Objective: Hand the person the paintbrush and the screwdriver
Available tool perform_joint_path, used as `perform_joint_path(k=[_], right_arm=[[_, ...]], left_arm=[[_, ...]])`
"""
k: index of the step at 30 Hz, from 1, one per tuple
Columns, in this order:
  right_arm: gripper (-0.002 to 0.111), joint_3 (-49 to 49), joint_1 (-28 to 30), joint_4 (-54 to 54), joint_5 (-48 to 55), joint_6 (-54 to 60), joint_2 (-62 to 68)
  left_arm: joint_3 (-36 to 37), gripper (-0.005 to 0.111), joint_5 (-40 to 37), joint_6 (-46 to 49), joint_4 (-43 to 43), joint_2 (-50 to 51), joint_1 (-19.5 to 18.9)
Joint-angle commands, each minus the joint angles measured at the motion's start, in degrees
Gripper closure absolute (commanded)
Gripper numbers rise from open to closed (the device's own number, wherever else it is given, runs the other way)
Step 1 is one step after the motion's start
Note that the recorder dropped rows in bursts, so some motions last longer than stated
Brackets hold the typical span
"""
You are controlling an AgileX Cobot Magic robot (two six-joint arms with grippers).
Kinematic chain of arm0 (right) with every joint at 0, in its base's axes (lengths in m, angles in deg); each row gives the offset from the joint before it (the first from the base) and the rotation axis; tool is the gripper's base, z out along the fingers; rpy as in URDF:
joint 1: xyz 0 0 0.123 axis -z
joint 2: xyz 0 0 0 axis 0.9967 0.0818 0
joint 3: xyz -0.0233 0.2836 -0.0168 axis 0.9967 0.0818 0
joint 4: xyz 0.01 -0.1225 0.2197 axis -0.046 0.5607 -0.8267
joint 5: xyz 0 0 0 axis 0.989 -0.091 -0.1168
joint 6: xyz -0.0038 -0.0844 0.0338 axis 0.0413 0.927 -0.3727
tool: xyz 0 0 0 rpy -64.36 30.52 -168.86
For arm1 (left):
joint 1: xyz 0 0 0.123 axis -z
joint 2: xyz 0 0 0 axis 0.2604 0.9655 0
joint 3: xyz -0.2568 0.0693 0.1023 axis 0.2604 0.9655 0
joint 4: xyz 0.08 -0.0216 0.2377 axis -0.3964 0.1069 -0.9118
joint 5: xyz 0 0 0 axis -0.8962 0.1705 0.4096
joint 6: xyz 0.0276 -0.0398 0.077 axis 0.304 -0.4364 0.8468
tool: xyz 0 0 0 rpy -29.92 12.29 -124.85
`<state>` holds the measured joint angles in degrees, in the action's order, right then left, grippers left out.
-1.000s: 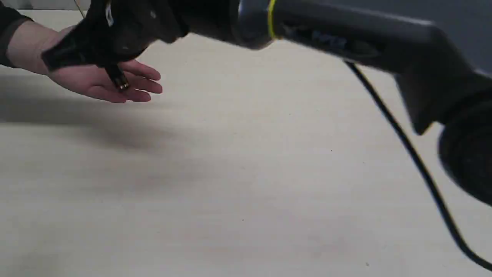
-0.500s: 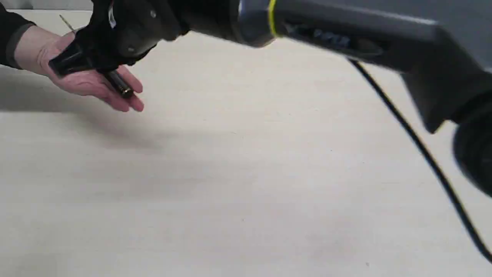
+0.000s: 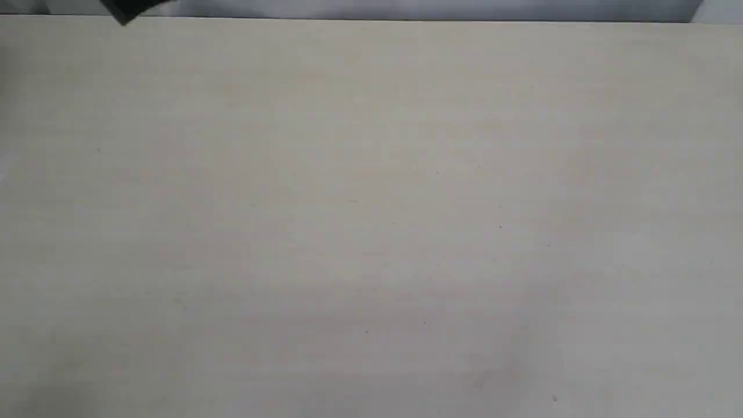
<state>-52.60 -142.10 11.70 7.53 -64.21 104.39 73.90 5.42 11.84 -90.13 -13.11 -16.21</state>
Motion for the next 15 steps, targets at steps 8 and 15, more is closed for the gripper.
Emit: perform_joint_path(k=[8,15], right_arm=[[0.104,29.11,-21.31,43.79,4.61,-45.04,-21.67],[0.104,45.84,-32.14,51.59,9.36,-58.14,-30.16]], left_arm=[[0.12,0.107,0.46,-0.12,0.11,-0.14,0.47],[0.12,0.107,0.36,-0.12,0.11,-0.14,0.47]])
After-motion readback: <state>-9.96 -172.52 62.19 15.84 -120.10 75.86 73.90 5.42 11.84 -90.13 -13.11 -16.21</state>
